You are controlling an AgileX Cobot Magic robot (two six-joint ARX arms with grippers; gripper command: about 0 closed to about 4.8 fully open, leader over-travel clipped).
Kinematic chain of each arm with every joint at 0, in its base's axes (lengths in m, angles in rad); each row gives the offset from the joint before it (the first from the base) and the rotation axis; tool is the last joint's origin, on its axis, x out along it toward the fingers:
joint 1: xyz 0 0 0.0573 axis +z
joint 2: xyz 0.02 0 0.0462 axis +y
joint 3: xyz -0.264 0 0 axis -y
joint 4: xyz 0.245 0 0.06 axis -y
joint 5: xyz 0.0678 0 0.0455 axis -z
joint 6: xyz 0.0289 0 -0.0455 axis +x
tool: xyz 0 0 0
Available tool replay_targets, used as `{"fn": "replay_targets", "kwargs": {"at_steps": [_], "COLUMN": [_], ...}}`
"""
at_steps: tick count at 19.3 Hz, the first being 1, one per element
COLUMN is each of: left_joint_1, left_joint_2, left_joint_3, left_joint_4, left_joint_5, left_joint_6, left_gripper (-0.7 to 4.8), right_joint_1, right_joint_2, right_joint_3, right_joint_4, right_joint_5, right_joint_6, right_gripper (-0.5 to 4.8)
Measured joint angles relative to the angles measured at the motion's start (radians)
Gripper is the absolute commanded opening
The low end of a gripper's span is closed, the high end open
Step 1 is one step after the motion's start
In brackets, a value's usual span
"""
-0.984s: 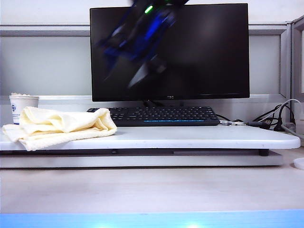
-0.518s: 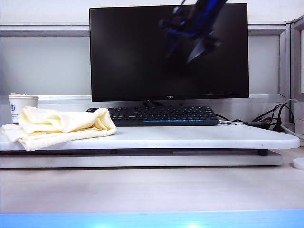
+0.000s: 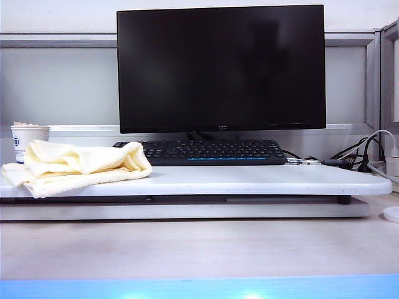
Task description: Wipe the tabletop with a clean cloth to remove dust and stains.
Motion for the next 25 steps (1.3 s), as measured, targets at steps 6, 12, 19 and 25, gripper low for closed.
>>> {"fn": "replay_targets", "kwargs": {"at_steps": [6,12,19,25], "left_joint_1": [0.0,0.0,0.0,0.0], "left_joint_2": [0.0,0.0,0.0,0.0], "left_joint_3": [0.0,0.0,0.0,0.0], "left_joint_4": [0.057,0.099,0.062,0.071], "left_joint_5": [-0.227,-0.328,-0.378,-0.378], "left_joint_6": [0.016,0.064,0.025,0.027], "left_gripper": [-0.06,-0.06,-0.06,-0.06], "right_joint_1": [-0.071,-0.072,-0.072,-0.072], "right_joint_2": [-0.323,-0.746,-1.138,-1.34], "right_joint_3": [-0.32,-0.846,-1.249,-1.4], "right_joint_4": [0.033,0.156,0.271,0.257], "right_joint_5": [-0.026,-0.027,-0.028,-0.029], "right_joint_6": [-0.026,0.002,0.08,0.147], "right_gripper": [2.72,2.69,2.09,1.97]}}
